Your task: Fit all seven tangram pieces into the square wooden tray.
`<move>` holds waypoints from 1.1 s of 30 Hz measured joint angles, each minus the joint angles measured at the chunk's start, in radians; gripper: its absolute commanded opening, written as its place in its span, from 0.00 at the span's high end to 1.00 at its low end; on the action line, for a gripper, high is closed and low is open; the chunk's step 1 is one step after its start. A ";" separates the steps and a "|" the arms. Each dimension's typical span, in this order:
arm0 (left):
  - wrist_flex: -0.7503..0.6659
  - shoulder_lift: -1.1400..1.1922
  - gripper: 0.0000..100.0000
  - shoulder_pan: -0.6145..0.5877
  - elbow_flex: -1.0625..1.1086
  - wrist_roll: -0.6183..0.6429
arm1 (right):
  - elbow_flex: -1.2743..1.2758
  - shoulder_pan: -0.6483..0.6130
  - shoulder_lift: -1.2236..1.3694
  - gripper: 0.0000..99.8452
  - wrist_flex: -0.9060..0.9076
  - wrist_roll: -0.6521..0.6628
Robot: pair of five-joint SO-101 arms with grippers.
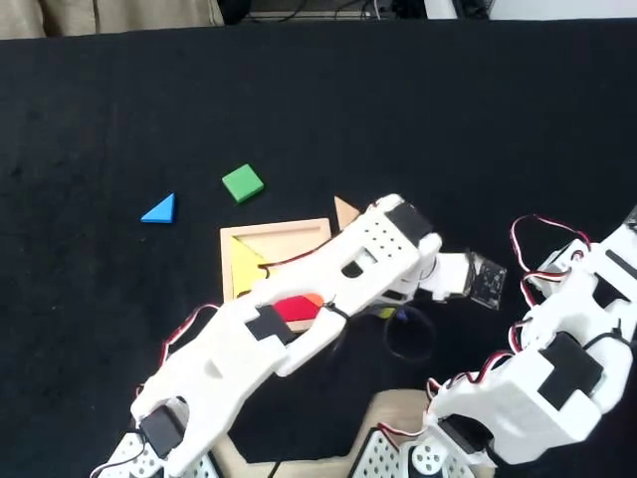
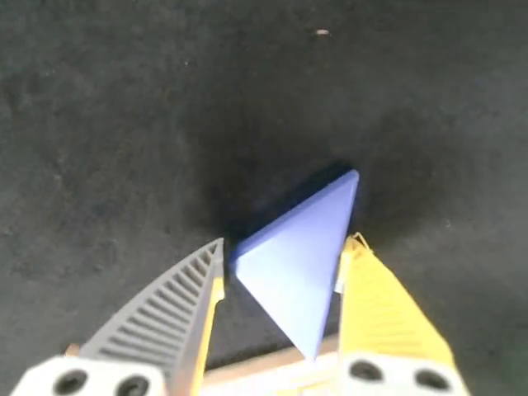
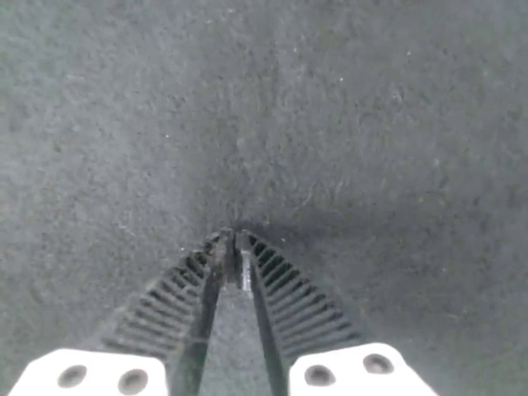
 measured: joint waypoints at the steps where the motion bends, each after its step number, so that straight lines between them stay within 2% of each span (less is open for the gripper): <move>1: 0.025 -0.008 0.86 0.002 -0.011 0.000 | 0.000 0.000 0.000 0.99 0.000 0.000; 5: 0.081 -0.046 0.86 0.023 -0.034 0.000 | 0.000 0.000 0.000 0.99 0.000 0.000; 12: 0.097 -0.121 0.86 0.014 -0.038 0.000 | 0.000 0.000 0.000 0.99 0.000 0.000; 19: 0.161 -0.181 0.86 -0.097 -0.038 0.000 | 0.000 0.000 0.000 0.99 0.000 0.000; 27: 0.164 -0.192 0.86 -0.256 -0.038 0.000 | 0.000 0.000 0.000 0.99 0.000 0.000; 33: 0.164 -0.192 0.86 -0.308 -0.021 -0.038 | 0.000 0.000 0.000 0.99 -0.003 0.000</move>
